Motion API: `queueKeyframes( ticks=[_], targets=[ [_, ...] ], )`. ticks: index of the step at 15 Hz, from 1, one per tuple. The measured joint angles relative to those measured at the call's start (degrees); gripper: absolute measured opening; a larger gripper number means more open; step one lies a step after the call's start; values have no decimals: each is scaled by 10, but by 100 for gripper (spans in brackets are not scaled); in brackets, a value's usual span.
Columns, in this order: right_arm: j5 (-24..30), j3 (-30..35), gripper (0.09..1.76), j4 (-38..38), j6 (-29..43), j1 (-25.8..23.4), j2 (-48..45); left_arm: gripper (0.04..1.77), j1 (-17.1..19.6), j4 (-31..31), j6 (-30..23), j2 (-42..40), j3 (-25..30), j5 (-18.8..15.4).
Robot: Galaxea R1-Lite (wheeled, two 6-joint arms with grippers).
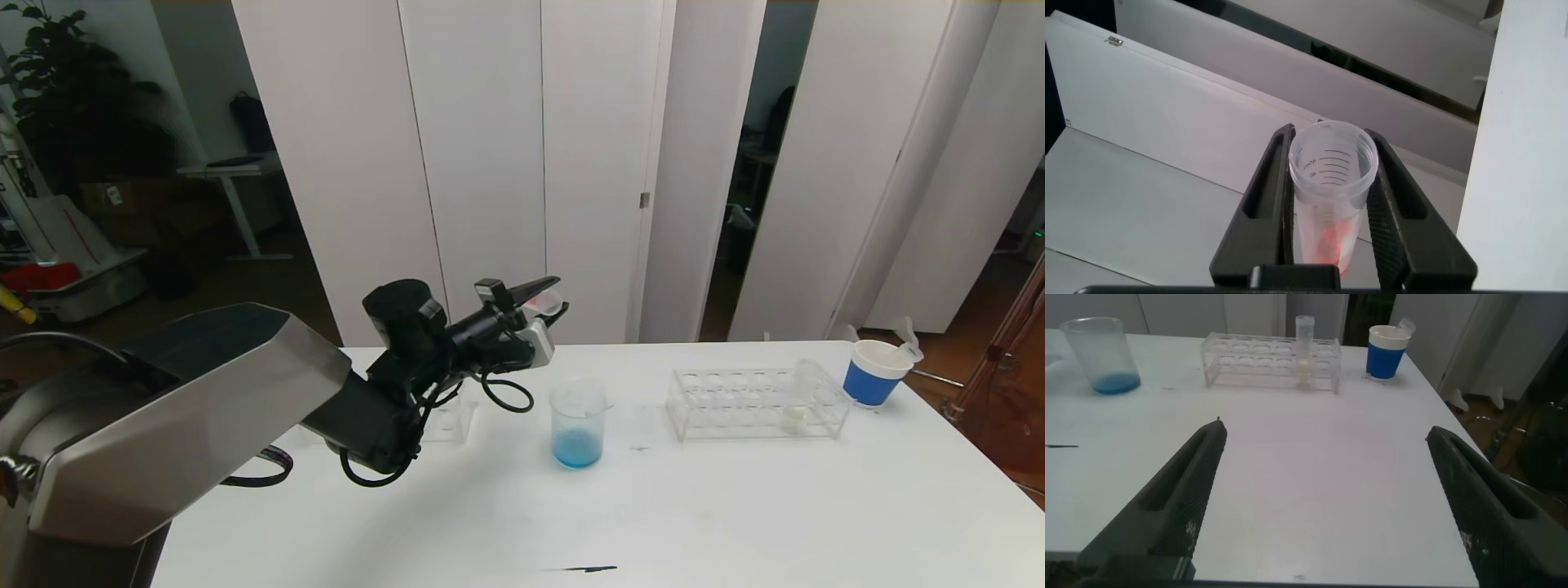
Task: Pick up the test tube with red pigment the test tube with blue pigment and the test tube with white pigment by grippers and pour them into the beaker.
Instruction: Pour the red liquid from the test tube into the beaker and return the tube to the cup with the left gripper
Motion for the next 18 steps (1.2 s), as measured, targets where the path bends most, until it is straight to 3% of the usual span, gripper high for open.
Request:
queueKeyframes(
  ticks=[18],
  targets=[
    [0,0,175,0,0,0,0,60,-9,-20,91,16,17,-8]
  ],
)
